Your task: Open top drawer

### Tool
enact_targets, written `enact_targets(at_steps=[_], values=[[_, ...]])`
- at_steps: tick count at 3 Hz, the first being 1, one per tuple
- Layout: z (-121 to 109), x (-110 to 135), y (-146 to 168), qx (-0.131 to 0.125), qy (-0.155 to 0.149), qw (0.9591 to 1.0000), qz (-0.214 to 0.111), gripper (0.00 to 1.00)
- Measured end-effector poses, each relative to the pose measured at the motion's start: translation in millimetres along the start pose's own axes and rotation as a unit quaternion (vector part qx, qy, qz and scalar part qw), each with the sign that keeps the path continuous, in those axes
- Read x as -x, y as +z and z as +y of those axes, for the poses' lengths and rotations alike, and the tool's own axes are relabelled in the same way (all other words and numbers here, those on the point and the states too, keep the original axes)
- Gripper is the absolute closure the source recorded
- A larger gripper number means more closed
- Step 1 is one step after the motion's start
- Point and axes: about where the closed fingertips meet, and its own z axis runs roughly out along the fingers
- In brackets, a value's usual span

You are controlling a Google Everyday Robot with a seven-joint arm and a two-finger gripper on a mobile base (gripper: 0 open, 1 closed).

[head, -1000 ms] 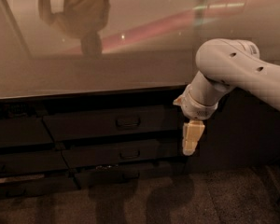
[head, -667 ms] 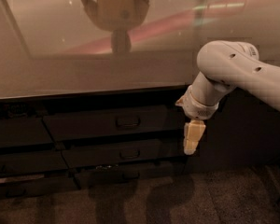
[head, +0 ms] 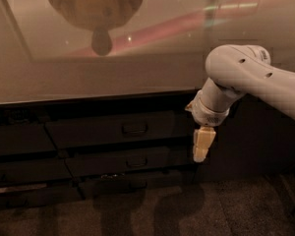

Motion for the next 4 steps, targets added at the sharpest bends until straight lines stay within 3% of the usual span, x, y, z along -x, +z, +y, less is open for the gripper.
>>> enact_targets(at_steps=[1, 2, 3, 4], values=[[-21, -14, 11, 0.016, 0.018, 0.9997, -0.010, 0.00], [-21, -14, 11, 0.016, 0.018, 0.9997, -0.010, 0.00], [-28, -21, 27, 0.043, 0.026, 0.9987, -0.011, 0.00], [-28, -21, 27, 0.043, 0.026, 0.9987, -0.011, 0.00]])
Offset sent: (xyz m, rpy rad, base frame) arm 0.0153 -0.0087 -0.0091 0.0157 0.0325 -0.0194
